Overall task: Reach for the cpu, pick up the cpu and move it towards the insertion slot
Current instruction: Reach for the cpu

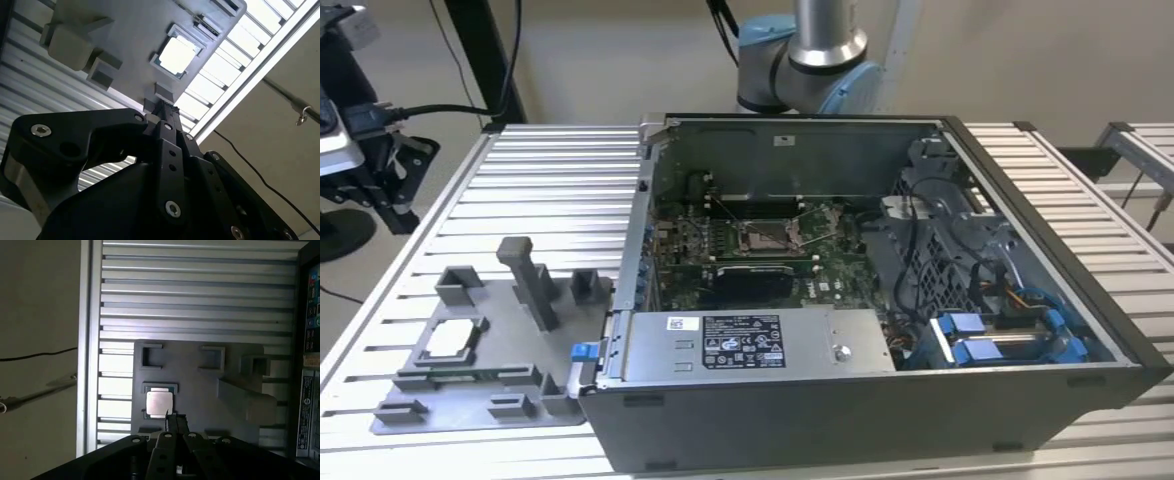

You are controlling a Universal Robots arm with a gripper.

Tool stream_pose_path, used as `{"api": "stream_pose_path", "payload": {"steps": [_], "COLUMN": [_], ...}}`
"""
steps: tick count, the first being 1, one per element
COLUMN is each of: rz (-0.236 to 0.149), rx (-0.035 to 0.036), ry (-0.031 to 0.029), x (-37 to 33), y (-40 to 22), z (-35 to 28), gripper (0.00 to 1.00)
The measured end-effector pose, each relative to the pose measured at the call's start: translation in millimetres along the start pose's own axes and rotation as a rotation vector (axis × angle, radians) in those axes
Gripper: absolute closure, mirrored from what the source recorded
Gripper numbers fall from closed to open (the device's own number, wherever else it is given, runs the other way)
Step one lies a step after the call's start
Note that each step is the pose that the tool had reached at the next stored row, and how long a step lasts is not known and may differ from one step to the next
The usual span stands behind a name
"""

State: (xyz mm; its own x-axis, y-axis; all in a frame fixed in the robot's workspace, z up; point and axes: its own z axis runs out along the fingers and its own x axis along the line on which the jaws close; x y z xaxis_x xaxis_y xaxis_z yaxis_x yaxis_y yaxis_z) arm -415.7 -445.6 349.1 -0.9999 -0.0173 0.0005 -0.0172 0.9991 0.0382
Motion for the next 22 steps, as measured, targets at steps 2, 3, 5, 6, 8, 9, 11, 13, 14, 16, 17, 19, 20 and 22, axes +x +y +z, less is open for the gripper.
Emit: {"api": "stream_pose_path", "payload": {"steps": [2,3,5,6,8,9,11,13,14,16,17,19,20,22], "rz": [0.0,0.0,0.0,0.0,0.0,-0.001,-0.001,-0.001,-0.001,-0.001,-0.001,-0.001,-0.001,-0.001], "rx": [0.0001,0.0001,0.0,0.0,0.0,0.0,0.0,0.0001,0.0,0.0,0.0,0.0,0.0,0.0], "ry": [0.0,0.0001,0.0,0.0,0.0,0.0,0.0,0.0002,0.0,0.0001,0.0,0.0001,0.0001,0.0], "x": [0.0,0.0,0.0,0.0,0.0,0.0,0.1,0.1,0.1,0.1,0.1,0.1,0.1,0.1], "y": [0.0,0.0,0.0,0.0,0.0,0.0,0.0,0.0,0.0,0.0,0.0,0.0,0.0,0.0], "z": [0.0,0.0,0.0,0.0,0.0,0.0,0.0,0.1,0.3,0.3,0.4,0.4,0.4,0.8], "gripper": [1.0,1.0,0.0,0.0,0.0,0.0,0.0,0.0,0.0,0.0,0.0,0.0,0.0,0.0]}}
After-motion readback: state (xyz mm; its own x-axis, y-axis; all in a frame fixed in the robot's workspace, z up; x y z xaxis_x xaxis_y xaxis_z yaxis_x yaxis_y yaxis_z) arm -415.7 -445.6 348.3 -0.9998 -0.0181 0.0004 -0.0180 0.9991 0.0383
